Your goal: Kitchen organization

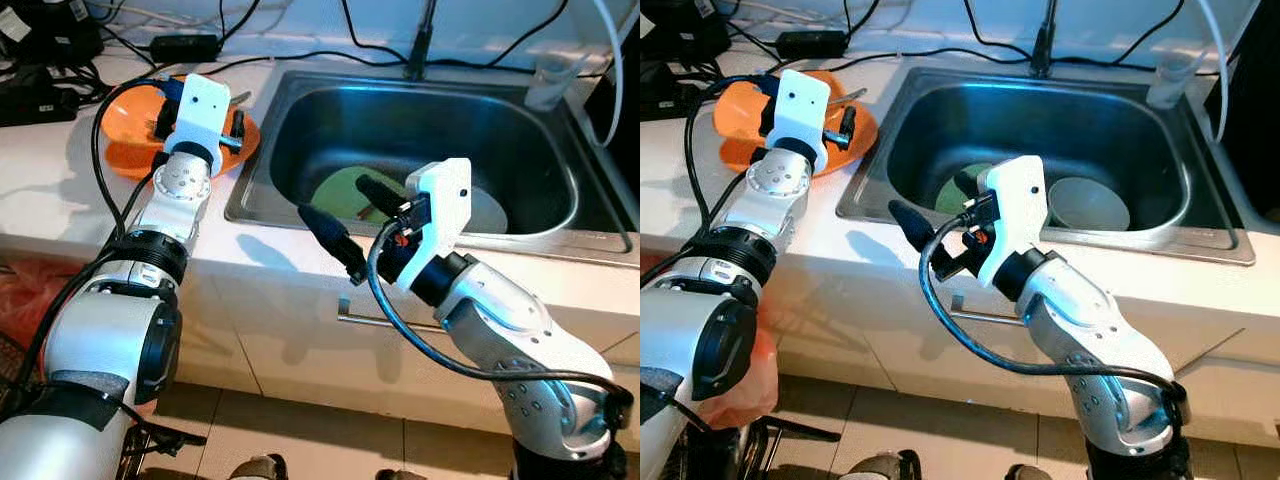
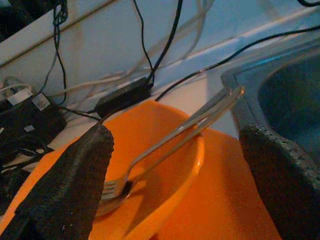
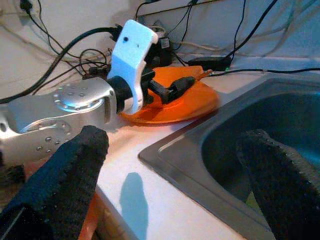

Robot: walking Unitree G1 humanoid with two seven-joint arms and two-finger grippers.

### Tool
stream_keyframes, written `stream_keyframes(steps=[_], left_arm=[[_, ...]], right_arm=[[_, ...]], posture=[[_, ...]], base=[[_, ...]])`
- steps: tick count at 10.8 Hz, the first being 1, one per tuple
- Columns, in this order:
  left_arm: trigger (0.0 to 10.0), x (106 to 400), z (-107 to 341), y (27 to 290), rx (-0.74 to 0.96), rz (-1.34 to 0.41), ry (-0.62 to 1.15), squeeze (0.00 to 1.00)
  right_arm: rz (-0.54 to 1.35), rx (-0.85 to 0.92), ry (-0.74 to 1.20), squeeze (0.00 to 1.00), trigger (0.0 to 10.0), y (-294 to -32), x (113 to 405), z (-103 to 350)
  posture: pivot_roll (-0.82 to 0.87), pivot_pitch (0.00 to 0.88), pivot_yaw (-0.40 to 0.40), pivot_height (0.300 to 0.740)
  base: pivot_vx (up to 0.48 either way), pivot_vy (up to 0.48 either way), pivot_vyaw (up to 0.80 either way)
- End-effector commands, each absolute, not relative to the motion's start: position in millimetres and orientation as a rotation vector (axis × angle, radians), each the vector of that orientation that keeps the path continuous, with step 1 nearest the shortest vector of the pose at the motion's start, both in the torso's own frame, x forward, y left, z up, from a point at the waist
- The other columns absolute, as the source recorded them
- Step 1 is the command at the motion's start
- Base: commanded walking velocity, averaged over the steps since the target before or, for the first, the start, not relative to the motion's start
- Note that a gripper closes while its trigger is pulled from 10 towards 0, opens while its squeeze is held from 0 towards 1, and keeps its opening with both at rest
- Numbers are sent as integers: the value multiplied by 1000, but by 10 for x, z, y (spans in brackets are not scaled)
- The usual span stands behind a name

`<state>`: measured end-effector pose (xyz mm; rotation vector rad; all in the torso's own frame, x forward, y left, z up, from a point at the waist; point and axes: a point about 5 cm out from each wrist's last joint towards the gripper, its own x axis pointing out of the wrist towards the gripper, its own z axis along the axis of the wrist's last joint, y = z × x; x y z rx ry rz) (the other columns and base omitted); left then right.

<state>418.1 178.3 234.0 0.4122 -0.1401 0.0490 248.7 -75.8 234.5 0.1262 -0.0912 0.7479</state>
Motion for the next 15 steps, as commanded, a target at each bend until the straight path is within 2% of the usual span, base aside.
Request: stream_keyframes(steps=[1,3,5,8,9,12,15], left_arm=[[10000,4203,2456,1760,418,48,-167,0],[10000,4200,2467,1777,386,46,-175,0],[10000,4192,2773,1721,145,28,-331,0],[10000,4075,2766,1763,65,39,-441,0],[10000,3970,2748,1835,28,66,-481,0],[10000,3617,2706,1797,3,56,-526,0],[10000,3284,2815,1536,-63,-43,-544,0]], right_arm=[[753,129,-94,0,10000,-757,2442,2363],[747,134,-93,0,10000,-761,2426,2363],[635,184,-193,0,10000,-875,2508,2515],[527,170,-277,0,10000,-1045,2581,2657],[500,158,-288,0,10000,-1095,2616,2676],[469,129,-332,0,10000,-1140,2651,2738],[405,97,-371,0,10000,-1217,2655,2778]], posture=[[-65,141,58,740],[-70,147,59,740],[-76,147,63,740],[-62,140,56,740],[-51,130,52,740],[-31,100,49,740],[-11,72,42,740]], base=[[0,0,0],[0,0,0],[0,0,0],[0,0,0],[0,0,0],[0,0,0],[0,0,0]])
